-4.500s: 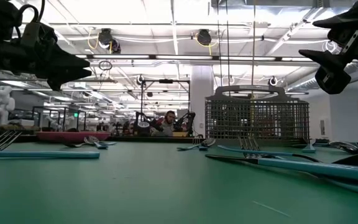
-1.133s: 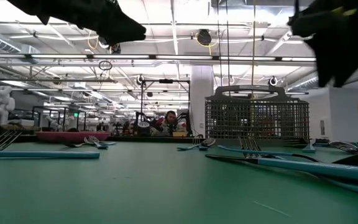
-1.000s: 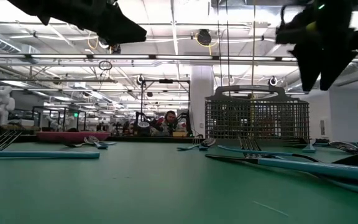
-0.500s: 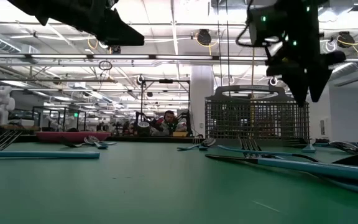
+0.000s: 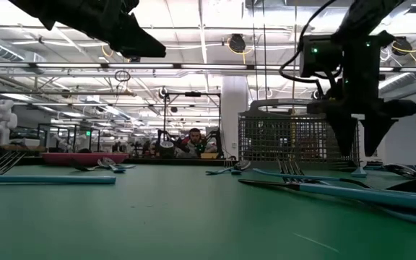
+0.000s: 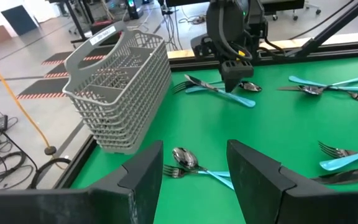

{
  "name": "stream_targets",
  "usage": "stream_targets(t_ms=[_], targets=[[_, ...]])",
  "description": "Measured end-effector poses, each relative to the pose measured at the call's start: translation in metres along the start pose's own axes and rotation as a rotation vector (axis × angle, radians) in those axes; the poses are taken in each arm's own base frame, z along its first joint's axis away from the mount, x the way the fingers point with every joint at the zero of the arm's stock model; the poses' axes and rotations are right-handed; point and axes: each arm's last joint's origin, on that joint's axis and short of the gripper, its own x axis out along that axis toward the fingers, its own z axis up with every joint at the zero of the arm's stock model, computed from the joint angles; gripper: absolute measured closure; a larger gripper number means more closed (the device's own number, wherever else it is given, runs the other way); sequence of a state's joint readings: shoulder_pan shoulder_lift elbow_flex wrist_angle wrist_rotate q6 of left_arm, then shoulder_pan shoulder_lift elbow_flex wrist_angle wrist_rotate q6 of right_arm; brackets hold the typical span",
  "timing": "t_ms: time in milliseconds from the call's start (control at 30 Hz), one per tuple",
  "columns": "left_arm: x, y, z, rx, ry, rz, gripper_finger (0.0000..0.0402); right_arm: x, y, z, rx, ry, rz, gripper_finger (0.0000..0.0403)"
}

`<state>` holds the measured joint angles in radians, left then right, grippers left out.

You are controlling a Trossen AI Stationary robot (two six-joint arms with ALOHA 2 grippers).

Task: Sort silverware
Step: Put the blue table knife into the gray silverware basket

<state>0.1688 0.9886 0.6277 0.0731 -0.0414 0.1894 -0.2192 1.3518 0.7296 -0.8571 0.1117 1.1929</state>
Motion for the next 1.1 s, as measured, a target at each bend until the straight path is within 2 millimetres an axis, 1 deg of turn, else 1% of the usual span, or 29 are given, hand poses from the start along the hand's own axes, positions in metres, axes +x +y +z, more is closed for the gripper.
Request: stream_targets(t_ms=[67,367,733,900,1000,1100], targets=[[0.000,0.000,0.000,0.000,0.000,0.000,0.0221,0.002,0.002,0.000,0.006,0.003,0.030,0.0179],[0.000,0.000,0.000,-0.001,-0.001,-0.001,0.0221,0.005,0.002,0.000,0.044,0.001,0.022,0.0179],[0.000,0.000,0.000,-0.001,-0.002,-0.012,0.0221,0.018,0.004,-0.001,0.041,0.027,-0.049,0.0179],[0.000,-0.001,0.000,0.000,-0.001,-0.012,0.0221,0.032,-0.003,-0.003,0.067,0.040,-0.040,0.0179],[0.000,-0.001,0.000,0.000,0.001,-0.013,0.0221,0.040,-0.009,-0.005,0.092,0.050,-0.015,0.0188],[0.000,-0.001,0.000,0.000,0.001,-0.013,0.0221,0.040,-0.010,-0.005,0.094,0.035,-0.017,0.0212]])
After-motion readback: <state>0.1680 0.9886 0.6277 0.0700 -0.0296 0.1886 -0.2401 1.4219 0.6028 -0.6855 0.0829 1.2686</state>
